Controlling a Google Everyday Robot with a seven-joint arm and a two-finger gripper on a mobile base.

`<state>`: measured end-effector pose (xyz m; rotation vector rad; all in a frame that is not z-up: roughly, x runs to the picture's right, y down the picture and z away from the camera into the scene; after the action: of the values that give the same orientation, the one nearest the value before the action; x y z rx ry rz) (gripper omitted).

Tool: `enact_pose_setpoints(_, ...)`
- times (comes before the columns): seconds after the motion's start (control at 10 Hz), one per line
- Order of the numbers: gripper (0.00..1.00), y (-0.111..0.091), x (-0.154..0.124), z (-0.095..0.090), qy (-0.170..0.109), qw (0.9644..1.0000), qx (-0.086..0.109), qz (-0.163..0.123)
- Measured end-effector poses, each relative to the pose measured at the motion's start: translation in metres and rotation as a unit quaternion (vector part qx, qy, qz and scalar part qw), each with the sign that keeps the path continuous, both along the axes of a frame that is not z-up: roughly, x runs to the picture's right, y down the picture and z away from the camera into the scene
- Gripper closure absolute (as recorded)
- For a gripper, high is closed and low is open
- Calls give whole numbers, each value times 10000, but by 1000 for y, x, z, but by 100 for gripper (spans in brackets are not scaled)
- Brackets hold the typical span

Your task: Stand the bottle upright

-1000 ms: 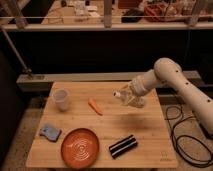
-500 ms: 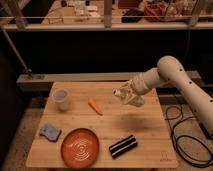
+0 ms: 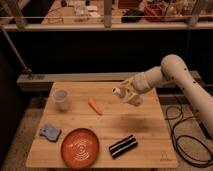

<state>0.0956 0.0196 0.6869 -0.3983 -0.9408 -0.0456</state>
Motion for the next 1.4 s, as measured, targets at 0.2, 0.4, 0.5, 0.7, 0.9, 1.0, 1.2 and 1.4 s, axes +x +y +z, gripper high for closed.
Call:
enact_pose_setpoints(0.2, 95, -3, -4, -7, -238, 9997, -25, 101)
enact_pose_setpoints(0.4, 95, -4, -8, -10, -504, 9985, -70, 205)
enact_pose_setpoints(0.5, 95, -5, -9, -12, -630, 9977, -95, 249)
enact_pose_setpoints(0.7, 95, -7, -13, -16, -851, 9958, -130, 318)
enact_pose_setpoints(0.9, 95, -8, -17, -17, -1035, 9938, -159, 371)
enact_pose_setpoints(1.0, 95, -7, -19, -18, -1155, 9922, -191, 425)
enact_pose_setpoints(1.2, 95, -6, -21, -20, -1416, 9882, -251, 534)
enact_pose_setpoints(1.4, 95, -4, -25, -21, -1655, 9837, -303, 634)
